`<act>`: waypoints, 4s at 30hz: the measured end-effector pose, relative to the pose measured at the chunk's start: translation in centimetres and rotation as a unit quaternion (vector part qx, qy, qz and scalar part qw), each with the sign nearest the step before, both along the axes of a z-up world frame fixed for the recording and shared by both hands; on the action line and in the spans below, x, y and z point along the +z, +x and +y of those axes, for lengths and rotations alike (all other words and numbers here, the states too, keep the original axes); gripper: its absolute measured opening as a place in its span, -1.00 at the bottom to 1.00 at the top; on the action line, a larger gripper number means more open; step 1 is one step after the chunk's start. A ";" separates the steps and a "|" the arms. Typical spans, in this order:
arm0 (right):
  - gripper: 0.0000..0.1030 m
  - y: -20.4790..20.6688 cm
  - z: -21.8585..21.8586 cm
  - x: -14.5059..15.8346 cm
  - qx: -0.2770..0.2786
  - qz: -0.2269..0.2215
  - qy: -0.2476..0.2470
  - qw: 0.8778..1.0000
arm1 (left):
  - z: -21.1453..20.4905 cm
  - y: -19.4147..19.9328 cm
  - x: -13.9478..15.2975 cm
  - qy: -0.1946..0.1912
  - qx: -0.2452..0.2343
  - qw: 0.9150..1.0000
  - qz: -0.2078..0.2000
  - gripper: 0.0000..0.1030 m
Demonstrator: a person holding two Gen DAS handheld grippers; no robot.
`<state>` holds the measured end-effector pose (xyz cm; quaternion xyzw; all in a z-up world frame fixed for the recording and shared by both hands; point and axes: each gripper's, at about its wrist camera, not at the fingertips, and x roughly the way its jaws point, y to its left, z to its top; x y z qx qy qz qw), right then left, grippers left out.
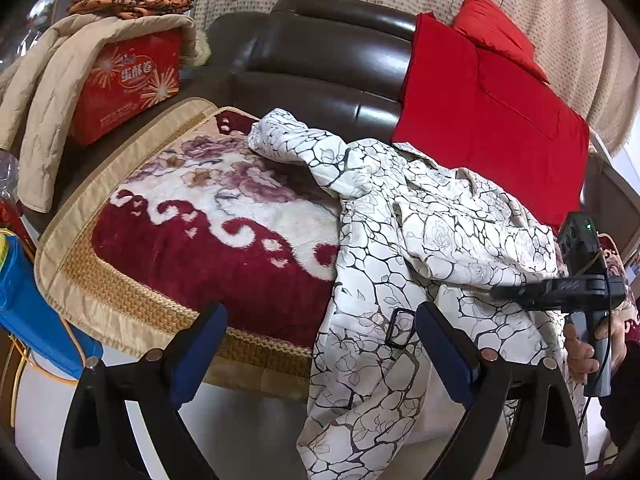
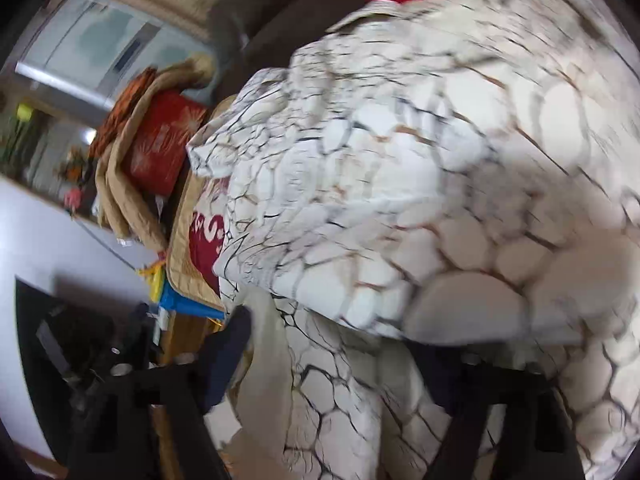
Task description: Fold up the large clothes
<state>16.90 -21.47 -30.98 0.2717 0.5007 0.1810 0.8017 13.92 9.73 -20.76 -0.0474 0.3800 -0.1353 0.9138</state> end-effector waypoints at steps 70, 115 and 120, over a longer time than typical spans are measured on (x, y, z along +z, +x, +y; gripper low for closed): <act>1.00 -13.9 -15.8 6.8 -0.184 -0.106 0.121 0.970 | -23.3 7.4 5.5 0.196 -0.357 0.912 -0.043 -0.25; -0.85 -1.0 -15.2 13.7 -0.217 -0.146 -0.010 0.965 | -5.5 22.5 -2.4 -0.028 -0.010 0.995 0.098 -0.88; -0.61 0.1 -15.2 10.3 -0.212 -0.066 -0.038 0.974 | -5.6 22.7 -5.4 -0.021 0.005 0.991 0.133 -0.78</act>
